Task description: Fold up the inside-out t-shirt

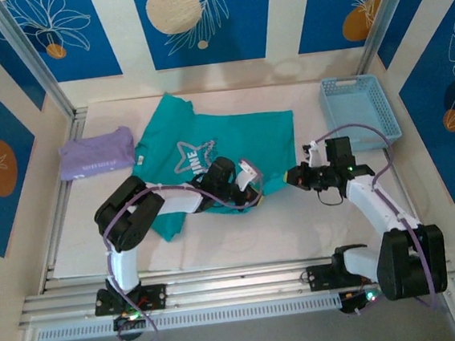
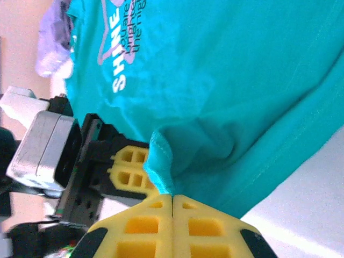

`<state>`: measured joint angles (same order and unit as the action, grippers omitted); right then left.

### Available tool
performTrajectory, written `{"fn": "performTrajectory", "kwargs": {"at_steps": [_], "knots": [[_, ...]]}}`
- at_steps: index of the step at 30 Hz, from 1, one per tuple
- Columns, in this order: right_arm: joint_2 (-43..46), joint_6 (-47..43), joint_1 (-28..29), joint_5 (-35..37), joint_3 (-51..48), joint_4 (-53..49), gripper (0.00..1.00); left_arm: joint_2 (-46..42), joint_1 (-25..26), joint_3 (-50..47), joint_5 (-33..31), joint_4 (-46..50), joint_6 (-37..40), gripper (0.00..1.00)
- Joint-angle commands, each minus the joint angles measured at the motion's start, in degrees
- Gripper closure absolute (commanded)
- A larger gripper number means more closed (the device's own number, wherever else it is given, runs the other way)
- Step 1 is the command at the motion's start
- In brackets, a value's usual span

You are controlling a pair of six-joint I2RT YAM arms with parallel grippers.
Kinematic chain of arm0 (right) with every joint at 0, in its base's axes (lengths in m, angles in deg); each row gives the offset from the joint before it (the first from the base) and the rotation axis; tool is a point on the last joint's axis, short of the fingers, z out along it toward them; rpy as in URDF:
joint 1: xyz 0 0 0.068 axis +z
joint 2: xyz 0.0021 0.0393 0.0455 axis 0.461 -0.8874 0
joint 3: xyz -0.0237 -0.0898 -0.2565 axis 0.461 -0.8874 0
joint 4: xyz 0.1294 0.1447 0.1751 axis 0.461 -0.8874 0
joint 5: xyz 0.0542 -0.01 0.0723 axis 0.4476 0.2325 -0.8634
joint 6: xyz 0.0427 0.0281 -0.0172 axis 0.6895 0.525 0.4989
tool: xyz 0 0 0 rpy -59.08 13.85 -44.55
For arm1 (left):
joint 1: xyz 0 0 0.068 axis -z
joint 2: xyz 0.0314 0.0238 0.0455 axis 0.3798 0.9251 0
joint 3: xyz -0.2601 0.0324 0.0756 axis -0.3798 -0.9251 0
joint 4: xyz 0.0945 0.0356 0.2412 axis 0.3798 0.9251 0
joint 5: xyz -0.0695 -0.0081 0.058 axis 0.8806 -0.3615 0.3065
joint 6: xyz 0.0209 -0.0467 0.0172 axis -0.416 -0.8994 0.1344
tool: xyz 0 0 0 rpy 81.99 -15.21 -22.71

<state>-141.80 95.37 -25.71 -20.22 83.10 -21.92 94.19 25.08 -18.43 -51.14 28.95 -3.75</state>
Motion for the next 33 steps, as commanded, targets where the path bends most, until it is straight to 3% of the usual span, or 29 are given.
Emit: {"fn": "performTrajectory", "kwargs": {"at_steps": [1, 4, 7, 10, 13, 15, 22, 33], "knots": [[2.5, 8.9, -1.8, -11.3, -3.9, 3.6, 1.00, 0.9, 0.8, 1.7, -0.7, 3.1, 3.1, 1.00], [3.7, 10.1, -2.1, -10.5, -5.6, 3.3, 1.00, 1.3, 1.7, 3.0, -1.6, 5.8, 5.5, 1.00], [3.7, 5.4, 2.5, 4.6, -2.7, -7.0, 1.00, 1.8, 2.7, 4.1, -1.5, 7.7, 7.7, 1.00], [3.1, 5.1, 7.7, 15.4, -1.0, -11.6, 1.00, 1.8, 3.2, 4.0, -1.2, 7.7, 8.3, 1.00], [1.2, 5.5, 11.7, 23.4, 0.8, -14.6, 1.00, 1.1, 3.2, 3.4, -1.1, 7.9, 9.7, 1.00], [0.0, 4.8, 13.1, 26.4, 1.9, -15.3, 0.94, 0.8, 3.1, 3.2, -1.0, 8.3, 10.6, 1.00], [-1.7, -1.2, 17.9, 29.7, 5.4, -13.5, 0.70, 0.8, 3.3, 2.9, -0.4, 8.0, 10.1, 1.00], [-6.9, -5.6, 18.0, 30.4, 7.7, -12.3, 0.64, 1.0, 3.2, 2.5, -0.1, 7.1, 9.2, 1.00]]}}
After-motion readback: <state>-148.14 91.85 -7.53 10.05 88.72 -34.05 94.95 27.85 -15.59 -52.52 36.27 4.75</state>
